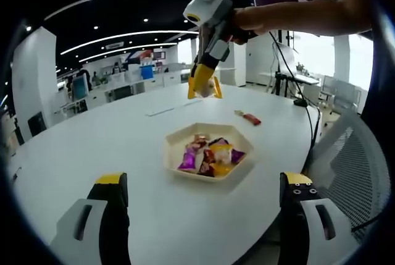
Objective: Place the target food into the container with the food tongs after gripping and lifting it, then release it inside without dropping or visibly crushing the food.
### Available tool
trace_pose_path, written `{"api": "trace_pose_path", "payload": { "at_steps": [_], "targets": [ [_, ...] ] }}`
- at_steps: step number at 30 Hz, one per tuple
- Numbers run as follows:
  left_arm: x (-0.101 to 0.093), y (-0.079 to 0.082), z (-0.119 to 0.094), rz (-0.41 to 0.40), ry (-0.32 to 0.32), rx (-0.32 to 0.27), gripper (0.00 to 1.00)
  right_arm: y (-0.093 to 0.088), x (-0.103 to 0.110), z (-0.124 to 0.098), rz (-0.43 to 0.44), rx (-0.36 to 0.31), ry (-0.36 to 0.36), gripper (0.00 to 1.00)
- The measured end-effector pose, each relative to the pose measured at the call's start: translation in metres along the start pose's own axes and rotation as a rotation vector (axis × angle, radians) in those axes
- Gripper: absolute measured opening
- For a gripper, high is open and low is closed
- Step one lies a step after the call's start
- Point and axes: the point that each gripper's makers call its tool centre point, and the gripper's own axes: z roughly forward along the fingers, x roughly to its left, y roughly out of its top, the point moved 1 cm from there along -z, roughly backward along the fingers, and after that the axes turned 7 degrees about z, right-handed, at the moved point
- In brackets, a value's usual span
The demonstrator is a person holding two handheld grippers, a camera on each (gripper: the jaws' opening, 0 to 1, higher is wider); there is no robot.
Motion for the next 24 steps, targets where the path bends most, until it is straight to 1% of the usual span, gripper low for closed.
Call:
{"api": "trace_pose_path", "payload": {
  "at_steps": [2,5,7,9,11,17,19,22,24],
  "targets": [
    [-0.005,-0.001,0.002,0.003,-0.026,0.006,1.00,0.001,0.002,0.001,0.012,-0.007,0.009,0.24],
    [-0.007,-0.002,0.001,0.003,-0.036,0.006,1.00,0.001,0.005,0.000,0.013,-0.006,0.020,0.25],
    [-0.007,-0.001,0.001,0.001,-0.037,0.004,1.00,0.001,0.005,0.000,-0.007,-0.014,0.012,0.26],
    [-0.005,-0.001,0.001,-0.006,-0.036,0.003,1.00,0.000,0.005,-0.001,-0.008,-0.010,0.011,0.25],
    [-0.004,-0.001,0.000,-0.010,-0.032,-0.002,1.00,0.001,0.005,-0.002,-0.014,-0.020,0.004,0.26],
    [-0.005,-0.001,0.000,-0.013,-0.031,0.000,1.00,0.000,0.005,-0.008,0.000,-0.045,0.010,0.26],
    [-0.005,-0.002,0.000,-0.011,-0.031,0.004,1.00,-0.004,0.006,-0.008,-0.006,-0.036,0.009,0.26],
    [-0.007,-0.003,0.000,-0.012,-0.037,0.009,1.00,-0.006,0.005,-0.011,-0.014,-0.044,0.004,0.27],
    [-0.008,-0.004,0.000,-0.019,-0.040,0.012,1.00,-0.008,0.005,-0.017,-0.013,-0.056,0.016,0.27]
  ]
}}
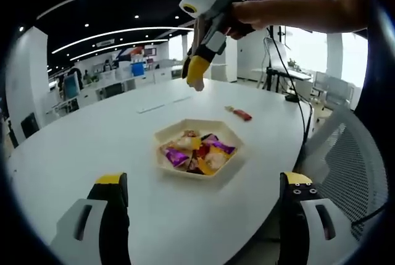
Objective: Place the target food into the container with the food tongs after gripping and lifting it, then release it inside without dropping or visibly crushing the food.
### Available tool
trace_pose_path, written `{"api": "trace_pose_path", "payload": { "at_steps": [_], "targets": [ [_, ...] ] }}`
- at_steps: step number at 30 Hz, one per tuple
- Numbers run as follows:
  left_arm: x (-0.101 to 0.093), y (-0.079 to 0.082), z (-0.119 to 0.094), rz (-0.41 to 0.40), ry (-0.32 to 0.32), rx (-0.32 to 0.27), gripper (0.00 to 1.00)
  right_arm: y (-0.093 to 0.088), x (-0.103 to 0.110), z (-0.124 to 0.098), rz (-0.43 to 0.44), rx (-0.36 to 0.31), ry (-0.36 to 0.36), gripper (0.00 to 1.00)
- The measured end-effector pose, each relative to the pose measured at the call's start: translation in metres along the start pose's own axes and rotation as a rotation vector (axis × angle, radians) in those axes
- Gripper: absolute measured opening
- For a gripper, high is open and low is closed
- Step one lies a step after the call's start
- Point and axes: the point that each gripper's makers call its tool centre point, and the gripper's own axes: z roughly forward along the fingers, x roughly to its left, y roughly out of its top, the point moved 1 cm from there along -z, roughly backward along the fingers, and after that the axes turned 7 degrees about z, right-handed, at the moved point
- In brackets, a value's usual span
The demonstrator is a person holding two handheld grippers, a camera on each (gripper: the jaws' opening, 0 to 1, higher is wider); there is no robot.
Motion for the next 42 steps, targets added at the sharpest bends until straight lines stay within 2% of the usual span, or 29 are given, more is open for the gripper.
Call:
{"api": "trace_pose_path", "payload": {
  "at_steps": [2,11,24,27,33,36,38,40,42],
  "targets": [
    [0.001,0.001,-0.001,-0.008,0.003,-0.007,1.00,0.000,0.000,-0.006,-0.006,-0.039,0.032,0.27],
    [0.001,0.001,-0.001,-0.001,0.010,-0.008,1.00,-0.027,-0.025,-0.027,0.018,-0.041,-0.006,0.27],
    [0.003,0.001,-0.001,-0.005,0.020,-0.004,1.00,-0.072,-0.057,-0.041,0.156,-0.065,-0.057,0.28],
    [0.004,0.001,-0.001,-0.009,0.025,-0.005,1.00,-0.086,-0.069,-0.042,0.197,-0.066,-0.077,0.28],
    [0.004,0.001,-0.001,0.000,0.024,-0.005,0.99,-0.100,-0.083,-0.043,0.248,-0.062,-0.127,0.28],
    [0.004,0.001,-0.001,-0.004,0.026,-0.006,0.99,-0.111,-0.092,-0.045,0.246,-0.055,-0.163,0.28],
    [0.005,0.002,-0.001,-0.005,0.027,-0.009,0.99,-0.118,-0.097,-0.046,0.302,-0.059,-0.173,0.28],
    [0.005,0.002,-0.001,-0.004,0.026,-0.011,0.99,-0.123,-0.100,-0.047,0.321,-0.063,-0.185,0.28],
    [0.005,0.003,-0.002,-0.002,0.027,-0.012,0.99,-0.132,-0.109,-0.049,0.344,-0.055,-0.228,0.28]
  ]
}}
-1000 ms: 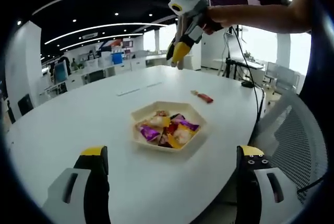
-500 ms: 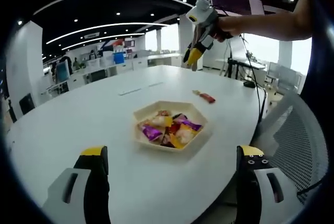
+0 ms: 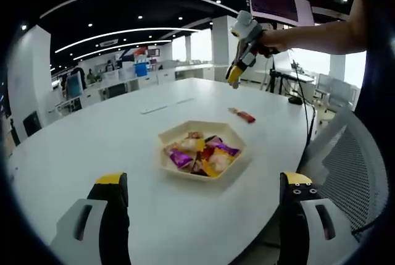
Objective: Place the target food into the container with the food tongs after gripping and lifting it, then release it inside without dropping or visibly crushing the food.
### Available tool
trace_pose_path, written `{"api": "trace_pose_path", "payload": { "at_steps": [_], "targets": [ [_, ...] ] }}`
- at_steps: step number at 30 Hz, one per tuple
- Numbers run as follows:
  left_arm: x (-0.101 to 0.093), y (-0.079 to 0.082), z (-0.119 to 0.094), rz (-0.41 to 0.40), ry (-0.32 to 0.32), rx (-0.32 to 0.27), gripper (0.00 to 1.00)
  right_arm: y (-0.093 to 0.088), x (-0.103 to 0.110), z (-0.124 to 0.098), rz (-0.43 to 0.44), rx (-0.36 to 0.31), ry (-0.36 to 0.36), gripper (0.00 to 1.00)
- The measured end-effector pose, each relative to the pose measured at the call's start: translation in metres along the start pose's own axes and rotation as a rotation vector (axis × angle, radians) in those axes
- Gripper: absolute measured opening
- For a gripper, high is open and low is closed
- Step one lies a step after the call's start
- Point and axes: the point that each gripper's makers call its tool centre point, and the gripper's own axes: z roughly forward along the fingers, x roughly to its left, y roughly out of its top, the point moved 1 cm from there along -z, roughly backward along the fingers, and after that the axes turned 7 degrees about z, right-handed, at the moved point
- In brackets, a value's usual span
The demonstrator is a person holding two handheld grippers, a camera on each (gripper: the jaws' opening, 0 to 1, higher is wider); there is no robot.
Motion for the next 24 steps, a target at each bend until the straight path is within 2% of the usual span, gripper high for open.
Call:
{"api": "trace_pose_path", "payload": {
  "at_steps": [3,15,24],
  "targets": [
    [0.000,0.000,0.000,0.003,0.003,-0.002,0.99,-0.007,-0.004,-0.001,0.040,-0.007,0.005,0.28],
    [0.002,0.000,-0.001,-0.007,0.010,-0.001,0.99,-0.025,-0.026,-0.004,0.068,0.015,-0.022,0.28],
    [0.001,-0.001,0.001,-0.006,0.001,0.006,0.99,-0.042,-0.034,0.000,0.102,0.024,-0.042,0.28]
  ]
}}
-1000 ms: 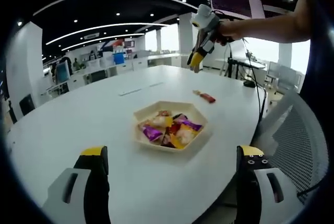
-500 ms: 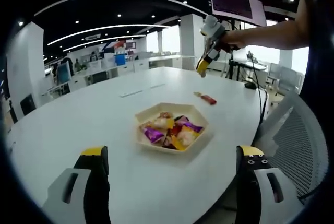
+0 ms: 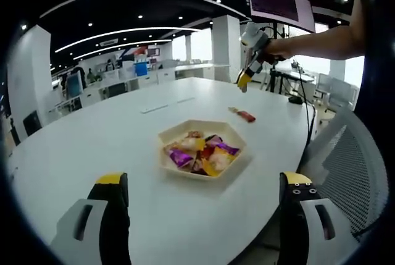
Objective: Place the target food into the container with the food tongs after gripping and lifting it, then release it inside without dropping or visibly crushing the food.
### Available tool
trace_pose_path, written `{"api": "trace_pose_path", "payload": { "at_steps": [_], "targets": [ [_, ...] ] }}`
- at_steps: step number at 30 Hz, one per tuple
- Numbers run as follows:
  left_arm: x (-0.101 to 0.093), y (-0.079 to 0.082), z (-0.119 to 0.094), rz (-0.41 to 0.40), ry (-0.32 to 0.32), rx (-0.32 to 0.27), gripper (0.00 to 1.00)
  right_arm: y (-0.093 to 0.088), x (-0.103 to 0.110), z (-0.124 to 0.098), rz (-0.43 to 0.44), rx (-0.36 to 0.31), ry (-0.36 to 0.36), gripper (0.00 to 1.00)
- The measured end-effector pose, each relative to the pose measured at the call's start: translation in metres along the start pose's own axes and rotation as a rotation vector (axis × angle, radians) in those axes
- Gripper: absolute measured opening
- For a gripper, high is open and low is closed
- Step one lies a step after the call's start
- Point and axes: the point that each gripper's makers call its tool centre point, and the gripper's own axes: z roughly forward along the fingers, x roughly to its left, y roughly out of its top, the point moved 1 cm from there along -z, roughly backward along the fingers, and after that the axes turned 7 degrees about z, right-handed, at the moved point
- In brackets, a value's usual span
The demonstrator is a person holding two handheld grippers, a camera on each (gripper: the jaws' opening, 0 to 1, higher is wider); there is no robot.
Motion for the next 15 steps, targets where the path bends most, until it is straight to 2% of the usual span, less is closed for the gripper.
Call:
{"api": "trace_pose_path", "payload": {
  "at_steps": [10,15],
  "targets": [
    [-0.001,-0.002,0.000,0.000,-0.004,0.008,0.99,-0.015,-0.012,0.014,0.050,0.007,-0.023,0.28],
    [-0.001,-0.002,0.001,0.002,-0.007,0.013,1.00,-0.029,-0.019,0.025,0.093,0.011,-0.039,0.29]
  ]
}}
